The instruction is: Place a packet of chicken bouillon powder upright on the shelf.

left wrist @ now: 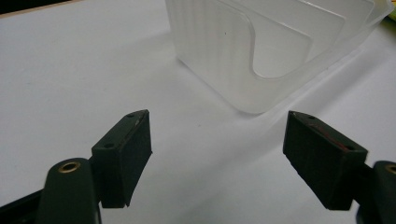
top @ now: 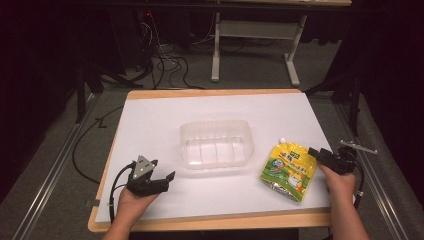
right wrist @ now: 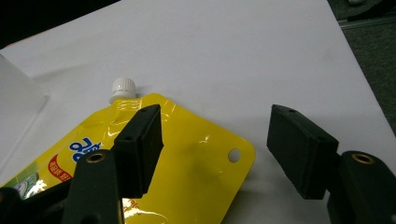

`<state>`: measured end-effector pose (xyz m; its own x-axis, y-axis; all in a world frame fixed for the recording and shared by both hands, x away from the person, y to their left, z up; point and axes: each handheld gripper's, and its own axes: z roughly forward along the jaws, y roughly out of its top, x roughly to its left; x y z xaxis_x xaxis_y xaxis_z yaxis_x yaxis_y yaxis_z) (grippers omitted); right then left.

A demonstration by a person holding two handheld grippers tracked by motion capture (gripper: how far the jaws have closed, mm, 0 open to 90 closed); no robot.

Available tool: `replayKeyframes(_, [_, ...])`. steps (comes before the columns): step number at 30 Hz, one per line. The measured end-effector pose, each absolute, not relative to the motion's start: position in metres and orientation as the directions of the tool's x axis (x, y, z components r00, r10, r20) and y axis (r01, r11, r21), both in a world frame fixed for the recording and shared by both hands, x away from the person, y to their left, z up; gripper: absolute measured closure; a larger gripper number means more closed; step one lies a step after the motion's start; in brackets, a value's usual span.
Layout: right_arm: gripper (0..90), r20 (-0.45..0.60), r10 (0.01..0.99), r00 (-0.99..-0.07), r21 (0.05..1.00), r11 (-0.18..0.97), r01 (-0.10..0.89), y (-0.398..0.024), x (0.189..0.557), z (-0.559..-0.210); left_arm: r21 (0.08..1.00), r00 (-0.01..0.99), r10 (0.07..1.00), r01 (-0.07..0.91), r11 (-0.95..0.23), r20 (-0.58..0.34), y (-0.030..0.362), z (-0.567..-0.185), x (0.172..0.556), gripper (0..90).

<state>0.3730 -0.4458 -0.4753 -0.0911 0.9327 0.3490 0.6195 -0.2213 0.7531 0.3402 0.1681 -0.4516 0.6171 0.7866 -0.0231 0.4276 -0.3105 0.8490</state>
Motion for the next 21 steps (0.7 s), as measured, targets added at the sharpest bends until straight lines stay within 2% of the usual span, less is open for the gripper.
replayKeyframes(9, [50.4,0.365,0.924,-0.115,0.725,-0.205,0.657,-0.443,0.374,-0.477,0.846,0.620,0.784,0.432,-0.312,-0.027,0.169,-0.453,0.343,24.3])
replayKeyframes(14, [56.4,0.456,0.879,-0.141,0.721,-0.272,0.637,-0.449,0.369,-0.477,0.849,0.625,0.780,0.429,-0.308,-0.033,0.167,-0.452,0.343,24.3])
replayKeyframes(15, [60.3,0.496,0.851,-0.173,0.723,-0.294,0.625,-0.449,0.364,-0.475,0.852,0.633,0.773,0.420,-0.311,-0.030,0.166,-0.449,0.343,24.2])
replayKeyframes(18, [63.2,0.503,0.837,-0.217,0.727,-0.273,0.630,-0.444,0.357,-0.471,0.861,0.642,0.766,0.405,-0.307,-0.029,0.163,-0.446,0.344,24.2])
replayKeyframes(21, [63.1,0.493,0.848,-0.193,0.712,-0.266,0.650,-0.442,0.356,-0.473,0.861,0.645,0.763,0.409,-0.301,-0.040,0.161,-0.447,0.346,24.3])
